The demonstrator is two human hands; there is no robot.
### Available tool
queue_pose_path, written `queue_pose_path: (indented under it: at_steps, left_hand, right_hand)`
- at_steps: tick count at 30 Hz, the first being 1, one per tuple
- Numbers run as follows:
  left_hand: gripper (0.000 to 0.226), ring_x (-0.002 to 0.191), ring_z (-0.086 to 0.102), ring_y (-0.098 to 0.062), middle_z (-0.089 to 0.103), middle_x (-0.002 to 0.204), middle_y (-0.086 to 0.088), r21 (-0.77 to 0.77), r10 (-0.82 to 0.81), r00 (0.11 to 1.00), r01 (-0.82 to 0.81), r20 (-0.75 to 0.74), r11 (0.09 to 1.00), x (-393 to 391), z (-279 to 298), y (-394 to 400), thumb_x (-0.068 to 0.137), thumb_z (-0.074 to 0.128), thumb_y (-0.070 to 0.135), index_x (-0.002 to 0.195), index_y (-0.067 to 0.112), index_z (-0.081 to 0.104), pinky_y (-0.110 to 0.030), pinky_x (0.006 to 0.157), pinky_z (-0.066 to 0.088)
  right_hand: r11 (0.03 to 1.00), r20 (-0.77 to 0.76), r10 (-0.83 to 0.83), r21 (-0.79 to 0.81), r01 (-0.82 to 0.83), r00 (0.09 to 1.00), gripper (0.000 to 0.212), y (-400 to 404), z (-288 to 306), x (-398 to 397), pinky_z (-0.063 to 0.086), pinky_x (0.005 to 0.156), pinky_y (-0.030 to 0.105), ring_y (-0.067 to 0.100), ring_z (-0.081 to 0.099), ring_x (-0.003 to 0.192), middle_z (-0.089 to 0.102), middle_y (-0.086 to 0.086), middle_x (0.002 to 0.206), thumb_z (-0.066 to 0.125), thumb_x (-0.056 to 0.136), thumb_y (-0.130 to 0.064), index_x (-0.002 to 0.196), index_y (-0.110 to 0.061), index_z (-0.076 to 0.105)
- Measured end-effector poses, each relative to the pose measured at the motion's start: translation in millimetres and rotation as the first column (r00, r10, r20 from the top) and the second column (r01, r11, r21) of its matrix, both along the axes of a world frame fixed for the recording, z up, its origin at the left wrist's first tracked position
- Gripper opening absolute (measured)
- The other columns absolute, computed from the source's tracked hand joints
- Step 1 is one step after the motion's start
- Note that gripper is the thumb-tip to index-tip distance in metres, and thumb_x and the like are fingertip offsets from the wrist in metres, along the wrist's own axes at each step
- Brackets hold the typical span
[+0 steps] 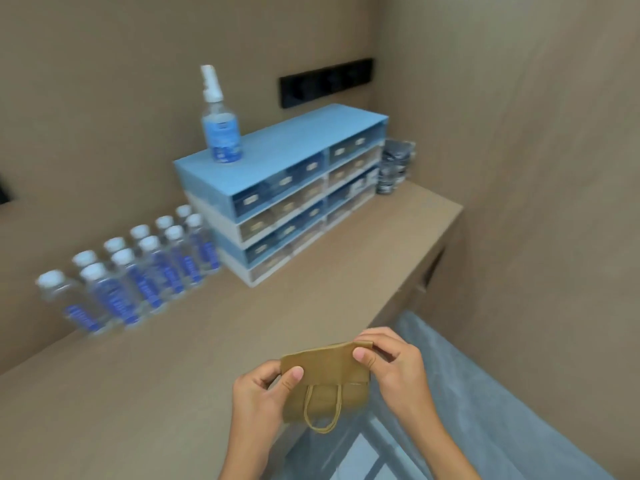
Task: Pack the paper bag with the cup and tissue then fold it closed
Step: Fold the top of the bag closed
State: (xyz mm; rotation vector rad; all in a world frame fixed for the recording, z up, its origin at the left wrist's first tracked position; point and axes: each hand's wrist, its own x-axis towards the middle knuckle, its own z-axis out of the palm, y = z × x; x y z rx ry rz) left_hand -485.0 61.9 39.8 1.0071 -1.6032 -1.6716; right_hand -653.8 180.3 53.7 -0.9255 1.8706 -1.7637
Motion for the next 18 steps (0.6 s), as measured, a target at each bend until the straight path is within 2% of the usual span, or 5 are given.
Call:
queue_pose_path:
  at_steps: [6,10,15,18]
  left_hand:
    - [0.018,0.063,0.069,-0.005,0.08,0.074,-0.003,-0.023,-0.283,0.959,0.282,-0.035,0.959,-145.2,11.4,27.0,0.081,0.073,0.004,0.079,0.02,0.082,-0.016,0.056,0.053]
    - [0.011,0.064,0.067,-0.008,0.079,0.076,-0.009,-0.039,-0.415,0.91,0.414,-0.02,0.91,-227.9,5.3,30.8,0.079,0.076,0.007,0.081,0.017,0.081,-0.021,0.059,0.054]
    - [0.009,0.066,0.068,-0.009,0.079,0.078,-0.012,-0.031,-0.473,0.881,0.473,-0.015,0.881,-326.3,-8.4,14.3,0.073,0.077,0.02,0.08,0.017,0.081,-0.023,0.061,0.054]
    - [0.005,0.067,0.069,-0.008,0.079,0.076,-0.008,-0.022,-0.474,0.88,0.473,-0.022,0.881,-383.9,-16.5,-8.0,0.077,0.078,0.014,0.079,0.017,0.081,-0.023,0.061,0.056]
  right_hand:
    - [0.966,-0.024,-0.259,-0.006,0.259,0.966,0.017,68.1,8.7,-107.9,0.047,0.074,0.014,0.011,0.065,0.085,0.071,-0.002,0.088,0.072,0.078,0.003,0.076,-0.013,0.076]
    - [0.924,-0.039,-0.381,0.001,0.382,0.924,0.02,90.4,4.3,-170.4,0.048,0.076,0.016,0.012,0.065,0.086,0.071,-0.003,0.089,0.071,0.079,0.004,0.076,-0.015,0.076]
    - [0.896,-0.057,-0.441,0.034,0.443,0.896,0.023,81.4,-4.3,-259.0,0.05,0.074,0.017,0.013,0.066,0.085,0.07,-0.002,0.09,0.07,0.079,0.005,0.076,-0.017,0.076]
    - [0.897,-0.056,-0.434,0.072,0.437,0.899,0.024,57.6,-6.1,-317.0,0.049,0.072,0.016,0.012,0.066,0.083,0.071,-0.003,0.089,0.07,0.078,0.006,0.076,-0.017,0.077]
